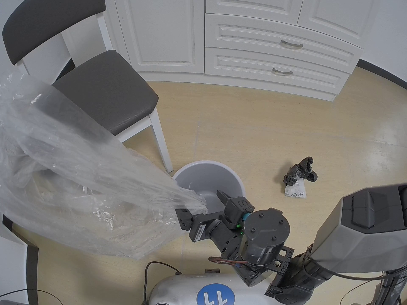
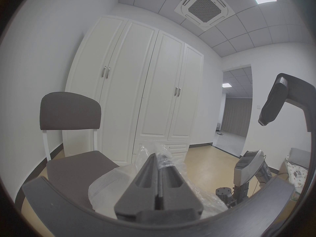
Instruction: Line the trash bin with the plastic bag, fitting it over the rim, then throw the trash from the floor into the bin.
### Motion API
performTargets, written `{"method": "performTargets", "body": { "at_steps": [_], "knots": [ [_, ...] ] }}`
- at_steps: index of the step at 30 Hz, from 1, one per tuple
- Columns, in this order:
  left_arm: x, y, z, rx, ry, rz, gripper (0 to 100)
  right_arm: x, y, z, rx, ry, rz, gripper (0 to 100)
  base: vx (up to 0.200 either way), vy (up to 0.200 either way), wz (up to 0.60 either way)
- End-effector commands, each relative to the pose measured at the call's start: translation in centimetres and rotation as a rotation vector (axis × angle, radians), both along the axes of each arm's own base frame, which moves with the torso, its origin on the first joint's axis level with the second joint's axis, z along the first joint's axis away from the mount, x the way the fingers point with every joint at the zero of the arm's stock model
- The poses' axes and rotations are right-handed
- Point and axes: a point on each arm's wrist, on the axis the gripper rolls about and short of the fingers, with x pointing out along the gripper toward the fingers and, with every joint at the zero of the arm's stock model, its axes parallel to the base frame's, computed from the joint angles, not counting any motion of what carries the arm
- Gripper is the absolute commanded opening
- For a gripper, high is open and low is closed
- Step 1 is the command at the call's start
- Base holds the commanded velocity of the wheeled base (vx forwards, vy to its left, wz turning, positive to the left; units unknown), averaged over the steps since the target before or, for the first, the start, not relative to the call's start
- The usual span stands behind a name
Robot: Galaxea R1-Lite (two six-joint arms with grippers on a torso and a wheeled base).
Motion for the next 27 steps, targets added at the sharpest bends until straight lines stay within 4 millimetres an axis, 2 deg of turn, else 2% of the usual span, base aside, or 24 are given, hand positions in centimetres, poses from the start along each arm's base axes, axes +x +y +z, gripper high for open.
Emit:
{"method": "performTargets", "body": {
  "at_steps": [1,6,7,15,20,22,27],
  "knots": [
    [0.0,0.0,0.0,-0.001,-0.002,0.000,0,0.0,0.1,-0.3,0.000,0.006,0.003,100,0.000,0.000,0.00],
    [0.0,0.0,0.0,-0.001,-0.002,0.001,0,-0.1,0.1,-0.5,-0.005,0.009,0.004,100,0.000,0.000,0.00],
    [0.0,0.0,0.0,-0.001,-0.002,0.000,0,0.0,0.2,-0.6,-0.005,0.011,0.004,0,0.000,0.000,0.00],
    [0.1,-0.1,-0.2,0.006,0.008,-0.001,0,0.0,0.0,-0.1,0.006,0.003,0.004,0,0.000,0.000,0.00],
    [0.4,-0.3,-0.6,0.025,0.033,0.001,0,0.6,-1.1,1.8,0.036,-0.030,-0.025,0,0.000,0.000,0.00],
    [0.9,-0.7,-1.9,0.080,0.087,0.002,0,1.3,-2.4,3.7,0.052,-0.059,-0.063,0,0.000,0.000,0.00],
    [3.2,-2.5,-5.3,0.279,0.249,0.025,0,2.6,-5.7,6.6,-0.008,-0.085,-0.157,0,0.000,0.000,0.00]
  ]
}}
